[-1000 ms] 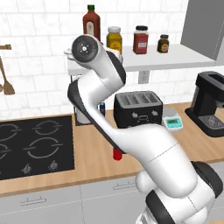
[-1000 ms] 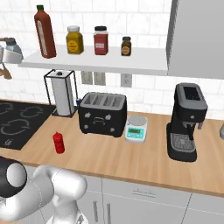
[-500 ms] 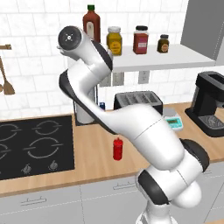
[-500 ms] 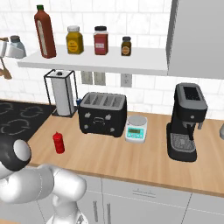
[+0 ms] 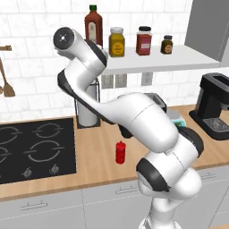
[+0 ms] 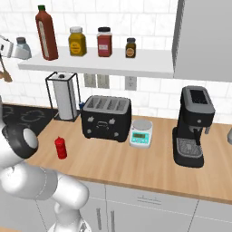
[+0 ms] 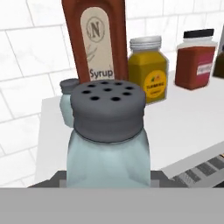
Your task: Put the shaker and condiment bottle from the counter next to their counterparts in the cabinet.
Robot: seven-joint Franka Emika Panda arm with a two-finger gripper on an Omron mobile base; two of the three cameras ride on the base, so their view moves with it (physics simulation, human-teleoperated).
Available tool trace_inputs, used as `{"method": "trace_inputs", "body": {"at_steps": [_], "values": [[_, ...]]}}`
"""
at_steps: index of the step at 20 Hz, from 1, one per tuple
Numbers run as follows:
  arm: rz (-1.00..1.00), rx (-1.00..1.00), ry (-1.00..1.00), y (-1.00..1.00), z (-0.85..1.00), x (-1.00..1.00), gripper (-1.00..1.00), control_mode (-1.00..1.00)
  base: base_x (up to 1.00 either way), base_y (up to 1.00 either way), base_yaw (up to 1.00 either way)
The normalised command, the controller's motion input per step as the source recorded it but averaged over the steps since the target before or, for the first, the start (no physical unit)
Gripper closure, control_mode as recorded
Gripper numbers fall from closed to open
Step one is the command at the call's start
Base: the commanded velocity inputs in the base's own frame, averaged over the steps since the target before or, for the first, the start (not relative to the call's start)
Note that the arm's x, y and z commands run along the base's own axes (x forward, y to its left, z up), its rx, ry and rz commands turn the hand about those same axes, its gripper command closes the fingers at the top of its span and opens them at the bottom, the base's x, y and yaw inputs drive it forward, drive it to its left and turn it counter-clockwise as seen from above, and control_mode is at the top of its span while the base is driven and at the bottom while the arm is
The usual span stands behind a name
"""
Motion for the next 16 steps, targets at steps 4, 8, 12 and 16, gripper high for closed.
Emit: {"method": "trace_inputs", "body": {"at_steps": [4,8,12,16], "values": [[0.0,0.0,0.0,0.18,-0.19,0.25,1.0,-1.0,0.0,0.0,0.0],[0.0,0.0,0.0,0.08,-0.06,0.31,1.0,-1.0,0.0,0.0,0.0],[0.0,0.0,0.0,0.01,-0.1,0.31,1.0,-1.0,0.0,0.0,0.0],[0.0,0.0,0.0,0.05,-0.2,0.19,1.0,-1.0,0.0,0.0,0.0]]}}
